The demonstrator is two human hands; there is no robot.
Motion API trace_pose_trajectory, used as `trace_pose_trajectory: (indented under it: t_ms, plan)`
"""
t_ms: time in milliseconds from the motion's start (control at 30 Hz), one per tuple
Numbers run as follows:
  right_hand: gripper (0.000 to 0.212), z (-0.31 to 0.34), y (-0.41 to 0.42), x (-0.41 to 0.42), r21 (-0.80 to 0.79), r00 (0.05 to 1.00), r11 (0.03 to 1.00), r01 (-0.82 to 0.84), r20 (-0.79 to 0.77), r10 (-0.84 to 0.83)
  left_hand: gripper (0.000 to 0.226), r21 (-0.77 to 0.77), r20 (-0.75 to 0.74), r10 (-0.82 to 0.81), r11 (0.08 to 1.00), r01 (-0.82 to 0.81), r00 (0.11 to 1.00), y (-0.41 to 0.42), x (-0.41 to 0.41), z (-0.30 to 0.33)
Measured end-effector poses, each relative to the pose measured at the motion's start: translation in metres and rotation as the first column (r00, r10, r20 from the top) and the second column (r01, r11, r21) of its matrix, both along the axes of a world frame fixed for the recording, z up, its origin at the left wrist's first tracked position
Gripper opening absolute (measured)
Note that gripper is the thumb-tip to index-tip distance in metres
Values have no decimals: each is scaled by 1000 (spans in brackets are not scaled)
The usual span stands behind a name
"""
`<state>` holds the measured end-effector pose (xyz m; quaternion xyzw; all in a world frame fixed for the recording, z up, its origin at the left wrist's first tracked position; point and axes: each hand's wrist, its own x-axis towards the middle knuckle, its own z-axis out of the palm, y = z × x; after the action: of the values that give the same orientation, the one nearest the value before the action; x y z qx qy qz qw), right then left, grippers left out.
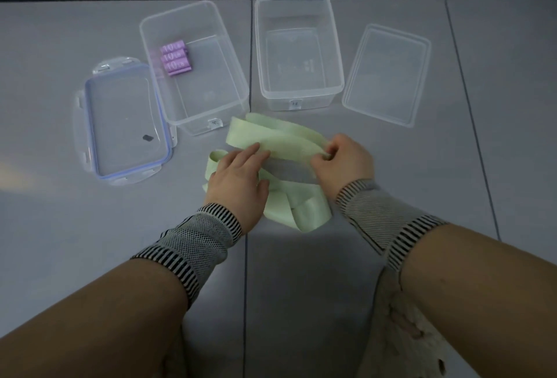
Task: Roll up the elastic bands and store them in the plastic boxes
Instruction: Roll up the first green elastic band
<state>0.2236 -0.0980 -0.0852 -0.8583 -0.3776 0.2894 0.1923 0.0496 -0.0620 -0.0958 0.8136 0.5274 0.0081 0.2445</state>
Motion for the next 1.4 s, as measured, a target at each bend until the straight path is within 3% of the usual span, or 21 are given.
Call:
trace_pose_trajectory:
  t_ms: [133, 200, 333, 467, 567, 867, 1033, 1200, 1300, 1400]
  plan:
    - [27, -2, -21, 45, 20, 948, 949, 315, 35, -316, 53, -3, 7, -17, 1000, 17, 1000, -1, 10, 4]
    - [39, -8, -32, 60, -42, 925, 925, 377, 67, -373, 53, -10, 5, -33, 999, 33, 999, -2, 18, 4]
    - [56, -18, -44, 64, -151, 965, 959, 239, 146, -217, 52, -8, -21, -55, 998, 55, 998, -4, 33, 3]
    - [52, -22, -41, 53, -127, 959, 990, -59, 267, 91, 53, -12, -48, -95, 995, 94, 994, 0, 48, -3]
    - [47, -23, -35, 48, -131, 952, 976, -176, 231, 203, 53, -50, -65, -94, 995, 91, 993, 12, 57, -3]
    - [49, -21, -29, 44, -118, 974, 972, -201, 78, 211, 48, -161, -98, 46, 985, -62, 994, 62, 73, -24]
    - [49, -26, -26, 40, -180, 976, 964, -196, 61, 209, 45, -201, -205, 17, 978, -60, 979, 62, 74, -35]
    - [53, -31, -31, 40, -246, 975, 947, -205, 33, 220, 53, -209, -167, 71, 972, -106, 983, 66, 67, -38]
    - [52, -32, -34, 39, -259, 972, 941, -218, 23, 232, 48, -210, -244, 0, 976, -53, 970, 71, 71, -39]
    - [51, -33, -36, 39, -252, 974, 944, -214, 15, 225, 41, -198, -253, 36, 976, -88, 967, 73, 76, -39]
